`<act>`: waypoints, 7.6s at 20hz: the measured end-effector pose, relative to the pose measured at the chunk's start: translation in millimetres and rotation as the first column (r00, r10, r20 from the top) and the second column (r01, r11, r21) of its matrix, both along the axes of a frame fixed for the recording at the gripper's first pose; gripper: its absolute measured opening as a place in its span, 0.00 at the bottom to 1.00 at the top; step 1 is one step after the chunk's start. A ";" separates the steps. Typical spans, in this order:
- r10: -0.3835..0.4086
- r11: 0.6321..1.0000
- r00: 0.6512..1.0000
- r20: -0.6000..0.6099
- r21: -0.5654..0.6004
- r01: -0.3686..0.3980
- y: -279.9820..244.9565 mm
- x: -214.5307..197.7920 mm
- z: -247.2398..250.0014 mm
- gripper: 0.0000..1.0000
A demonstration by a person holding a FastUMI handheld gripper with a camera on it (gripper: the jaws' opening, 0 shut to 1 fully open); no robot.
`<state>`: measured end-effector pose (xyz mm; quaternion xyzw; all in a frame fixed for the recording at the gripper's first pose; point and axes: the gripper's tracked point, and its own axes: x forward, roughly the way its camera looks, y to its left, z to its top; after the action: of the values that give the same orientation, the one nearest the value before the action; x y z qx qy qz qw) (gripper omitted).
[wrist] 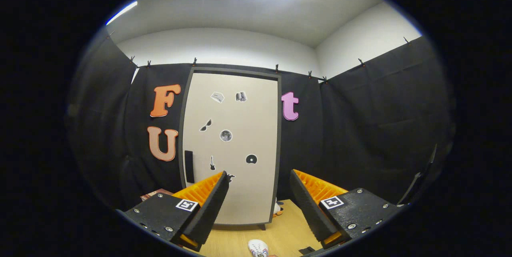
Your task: Open the shoe cabinet door, grab the shoes and put them into the shoe cabinet, then close the shoe cabinet door.
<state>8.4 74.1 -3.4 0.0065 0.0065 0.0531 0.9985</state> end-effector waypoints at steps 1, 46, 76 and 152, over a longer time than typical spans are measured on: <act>0.018 1.000 1.000 -0.005 0.012 -0.018 11.2 4.5 -0.9 0.96; 0.308 0.951 0.932 -0.192 0.076 -0.299 190.4 126.9 -122.1 0.27; -0.157 0.988 0.965 -0.211 -0.037 0.152 -28.6 69.8 -124.7 0.20; 0.083 0.954 0.698 -0.711 -0.146 -0.262 84.2 92.3 -314.7 0.00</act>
<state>100.6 158.3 -318.1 -0.0933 0.3891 0.1397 0.9058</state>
